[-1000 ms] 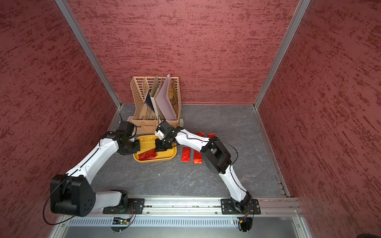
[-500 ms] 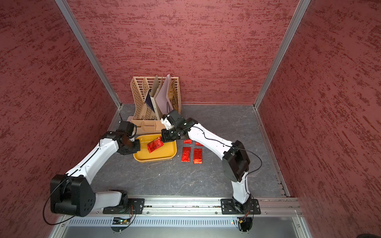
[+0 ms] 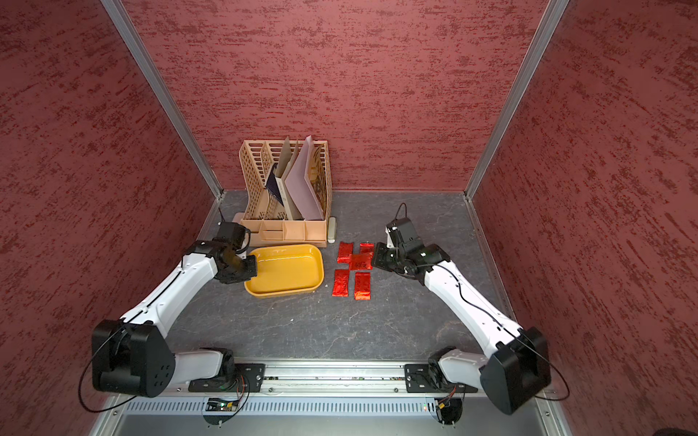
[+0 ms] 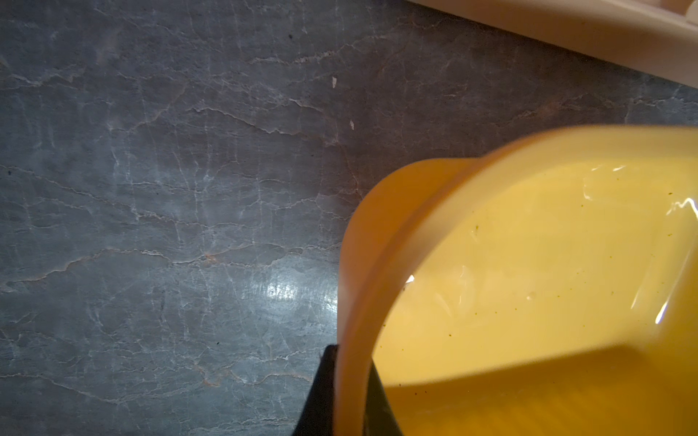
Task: Take the tea bags out of the storage box
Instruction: Place the tea bag at the center of the board.
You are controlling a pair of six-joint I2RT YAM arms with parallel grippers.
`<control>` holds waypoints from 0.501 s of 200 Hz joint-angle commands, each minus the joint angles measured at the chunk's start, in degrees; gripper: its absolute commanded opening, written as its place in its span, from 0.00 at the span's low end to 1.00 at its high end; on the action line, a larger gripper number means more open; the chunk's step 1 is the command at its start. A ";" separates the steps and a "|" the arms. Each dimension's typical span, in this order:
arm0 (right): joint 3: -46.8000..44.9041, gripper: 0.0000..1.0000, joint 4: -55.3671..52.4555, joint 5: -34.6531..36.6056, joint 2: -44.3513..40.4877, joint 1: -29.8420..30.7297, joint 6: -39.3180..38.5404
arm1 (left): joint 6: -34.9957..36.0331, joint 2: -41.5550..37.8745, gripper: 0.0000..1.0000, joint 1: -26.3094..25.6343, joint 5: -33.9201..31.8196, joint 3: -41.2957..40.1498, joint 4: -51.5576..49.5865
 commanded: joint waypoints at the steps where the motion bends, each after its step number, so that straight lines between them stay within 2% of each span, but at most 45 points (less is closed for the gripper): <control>1: -6.71 0.00 2.39 4.60 -6.67 -1.40 8.58 | -0.65 -1.50 0.00 -0.02 0.79 -0.11 1.52; 38: -16.15 0.00 -0.50 11.85 -19.01 -2.44 16.88 | -0.65 -1.68 0.00 -0.07 1.30 -0.15 1.43; 62: -20.76 0.00 -0.51 13.09 -22.05 -2.64 24.11 | -0.65 -2.02 0.00 -0.11 1.66 -0.18 1.57; 100: -31.88 0.00 7.38 14.14 -25.52 -2.64 40.21 | -0.61 -2.54 0.00 -0.74 1.75 -0.31 1.72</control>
